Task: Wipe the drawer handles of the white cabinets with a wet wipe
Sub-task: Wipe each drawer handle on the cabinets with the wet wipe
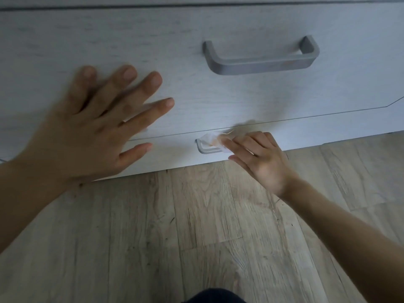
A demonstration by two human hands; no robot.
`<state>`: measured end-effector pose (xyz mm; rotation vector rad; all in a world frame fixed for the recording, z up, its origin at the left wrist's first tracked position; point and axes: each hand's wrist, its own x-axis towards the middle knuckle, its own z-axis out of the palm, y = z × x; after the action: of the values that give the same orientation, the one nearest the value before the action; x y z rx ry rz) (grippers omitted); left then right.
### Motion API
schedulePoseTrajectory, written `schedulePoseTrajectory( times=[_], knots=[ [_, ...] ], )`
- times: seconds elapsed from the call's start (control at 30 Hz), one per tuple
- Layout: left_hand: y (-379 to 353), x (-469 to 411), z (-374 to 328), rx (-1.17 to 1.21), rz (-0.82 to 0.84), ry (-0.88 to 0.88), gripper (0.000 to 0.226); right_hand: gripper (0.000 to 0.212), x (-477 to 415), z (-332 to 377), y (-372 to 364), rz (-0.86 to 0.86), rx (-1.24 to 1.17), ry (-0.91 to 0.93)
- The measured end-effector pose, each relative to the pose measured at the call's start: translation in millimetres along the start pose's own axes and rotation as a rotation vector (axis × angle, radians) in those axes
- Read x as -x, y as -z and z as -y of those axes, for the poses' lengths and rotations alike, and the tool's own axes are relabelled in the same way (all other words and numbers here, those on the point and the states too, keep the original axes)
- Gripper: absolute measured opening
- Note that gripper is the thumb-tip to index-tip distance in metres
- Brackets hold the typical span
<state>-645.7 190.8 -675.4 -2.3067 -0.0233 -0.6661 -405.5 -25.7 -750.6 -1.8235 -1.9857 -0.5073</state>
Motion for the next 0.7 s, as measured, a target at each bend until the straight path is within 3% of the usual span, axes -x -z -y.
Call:
schedulePoseTrajectory(
  times=[0.13,0.43,0.7],
  knots=[
    [0,-1,0,-0.002,0.004,-0.005,0.071,0.03,-9,13,-9,-0.079,-0.128,-0.044],
    [2,-1,-2,0.015,0.017,-0.003,0.071,0.021,-10,18,-5,-0.156,-0.177,-0.217],
    [1,-1,-1,0.003,0.02,-0.001,0.072,0.02,-12,15,-6,-0.144,-0.244,-0.213]
  ],
)
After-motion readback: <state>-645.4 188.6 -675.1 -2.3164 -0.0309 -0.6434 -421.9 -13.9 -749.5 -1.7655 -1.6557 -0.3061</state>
